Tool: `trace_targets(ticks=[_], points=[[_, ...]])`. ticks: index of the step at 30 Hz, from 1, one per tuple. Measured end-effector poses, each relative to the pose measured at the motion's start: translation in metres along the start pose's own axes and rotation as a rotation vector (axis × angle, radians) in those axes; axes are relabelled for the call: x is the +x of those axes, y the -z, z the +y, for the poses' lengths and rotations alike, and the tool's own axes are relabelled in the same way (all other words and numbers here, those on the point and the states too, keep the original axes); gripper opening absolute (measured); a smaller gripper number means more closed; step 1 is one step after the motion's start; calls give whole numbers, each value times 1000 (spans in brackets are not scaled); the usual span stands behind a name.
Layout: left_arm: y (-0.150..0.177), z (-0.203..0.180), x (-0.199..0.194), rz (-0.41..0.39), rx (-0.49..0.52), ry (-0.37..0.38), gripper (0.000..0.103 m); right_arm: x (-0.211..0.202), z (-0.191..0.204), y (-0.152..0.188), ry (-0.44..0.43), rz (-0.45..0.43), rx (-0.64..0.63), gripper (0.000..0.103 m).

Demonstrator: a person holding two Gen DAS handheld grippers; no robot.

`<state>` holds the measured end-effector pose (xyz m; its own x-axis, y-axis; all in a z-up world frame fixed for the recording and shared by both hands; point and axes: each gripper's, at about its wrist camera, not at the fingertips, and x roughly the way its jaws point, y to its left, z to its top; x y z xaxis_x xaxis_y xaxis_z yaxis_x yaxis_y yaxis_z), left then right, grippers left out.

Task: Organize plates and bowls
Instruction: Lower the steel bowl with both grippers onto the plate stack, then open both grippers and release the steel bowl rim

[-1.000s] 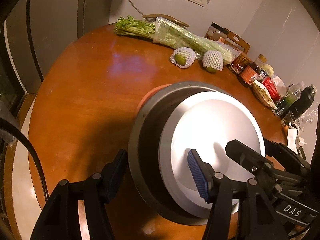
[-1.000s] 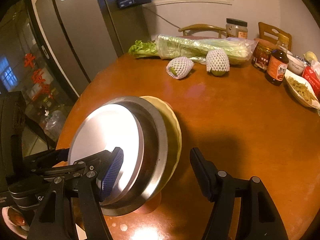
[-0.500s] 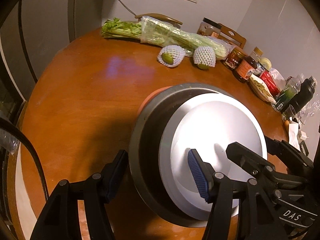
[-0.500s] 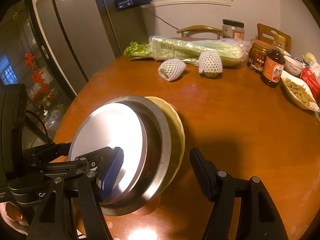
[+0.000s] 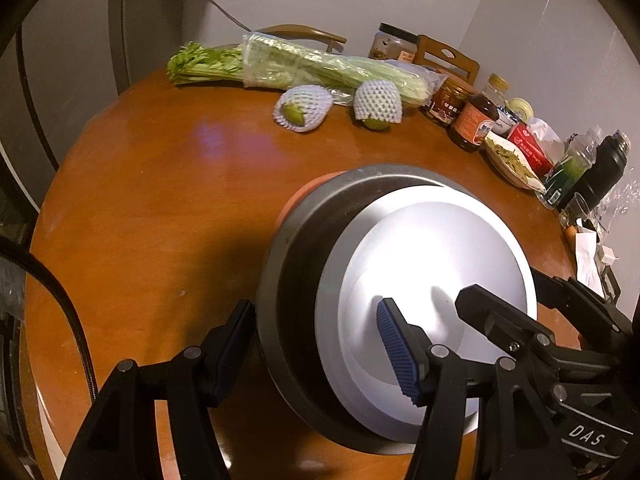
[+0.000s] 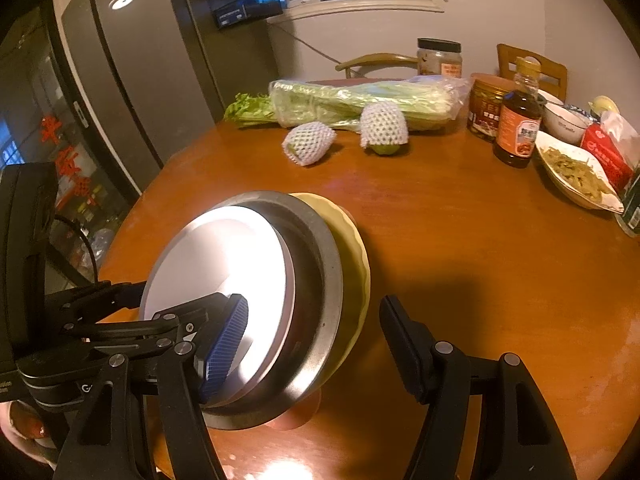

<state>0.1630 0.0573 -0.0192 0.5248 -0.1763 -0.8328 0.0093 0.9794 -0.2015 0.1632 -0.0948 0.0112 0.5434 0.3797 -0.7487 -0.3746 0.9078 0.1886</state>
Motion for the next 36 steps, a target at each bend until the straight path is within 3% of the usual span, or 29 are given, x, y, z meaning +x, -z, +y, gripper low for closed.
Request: trace_targets(ticks=[20,36], points=[[-14,-73,28,21,69,37,65,-25,-70,7,67,-42,76,70],[-17,-98,35,17,98,38,65,-38,-94,13,99,-53,99,70]])
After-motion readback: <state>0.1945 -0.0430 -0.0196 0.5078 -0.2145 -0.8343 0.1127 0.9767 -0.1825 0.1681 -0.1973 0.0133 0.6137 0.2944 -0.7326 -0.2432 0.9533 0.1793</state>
